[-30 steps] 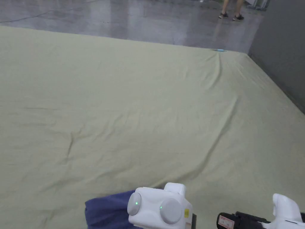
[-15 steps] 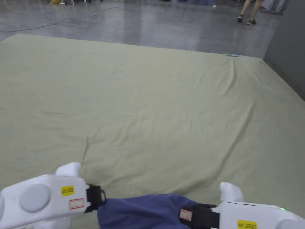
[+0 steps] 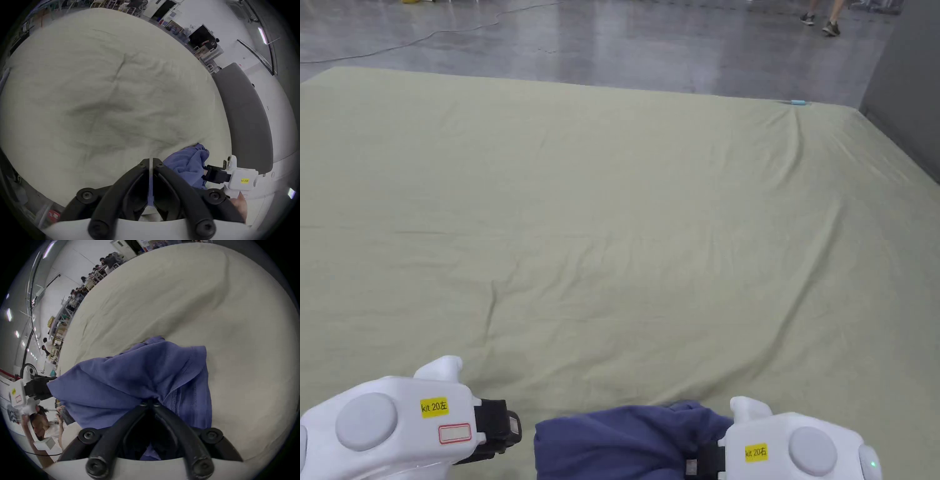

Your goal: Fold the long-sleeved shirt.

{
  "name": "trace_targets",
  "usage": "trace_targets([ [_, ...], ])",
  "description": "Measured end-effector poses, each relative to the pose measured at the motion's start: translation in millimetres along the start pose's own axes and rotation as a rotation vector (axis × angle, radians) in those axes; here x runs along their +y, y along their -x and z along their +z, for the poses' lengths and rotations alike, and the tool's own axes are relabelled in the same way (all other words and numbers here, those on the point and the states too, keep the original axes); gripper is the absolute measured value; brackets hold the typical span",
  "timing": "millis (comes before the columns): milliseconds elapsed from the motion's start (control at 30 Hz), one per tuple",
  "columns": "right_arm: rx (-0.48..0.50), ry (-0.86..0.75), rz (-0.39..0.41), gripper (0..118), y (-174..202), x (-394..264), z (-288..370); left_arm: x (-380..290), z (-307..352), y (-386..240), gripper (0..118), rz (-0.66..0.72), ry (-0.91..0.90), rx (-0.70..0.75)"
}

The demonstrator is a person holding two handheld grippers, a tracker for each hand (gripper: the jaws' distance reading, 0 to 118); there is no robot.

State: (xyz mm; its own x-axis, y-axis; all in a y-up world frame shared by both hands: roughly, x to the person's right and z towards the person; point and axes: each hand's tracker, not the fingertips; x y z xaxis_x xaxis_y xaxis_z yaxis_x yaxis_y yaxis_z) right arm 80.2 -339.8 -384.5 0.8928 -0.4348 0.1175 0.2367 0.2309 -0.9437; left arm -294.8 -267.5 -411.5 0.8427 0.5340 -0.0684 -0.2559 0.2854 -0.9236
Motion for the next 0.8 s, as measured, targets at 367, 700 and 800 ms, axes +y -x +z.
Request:
trace_targets([
  [367, 0.064, 0.032, -0.022, 0, -15, 7, -3, -10, 14, 18, 115, -0.103, 0.164, -0.346],
  [700, 0.073, 0.019, -0.043, 0, -14, 4, -4, -1, -75, -4, 110, -0.266, 0.329, -0.276],
  [800, 0.073, 0.017, -0.051, 0, -14, 4, -4, -9, -92, -27, 59, -0.311, 0.428, -0.279],
])
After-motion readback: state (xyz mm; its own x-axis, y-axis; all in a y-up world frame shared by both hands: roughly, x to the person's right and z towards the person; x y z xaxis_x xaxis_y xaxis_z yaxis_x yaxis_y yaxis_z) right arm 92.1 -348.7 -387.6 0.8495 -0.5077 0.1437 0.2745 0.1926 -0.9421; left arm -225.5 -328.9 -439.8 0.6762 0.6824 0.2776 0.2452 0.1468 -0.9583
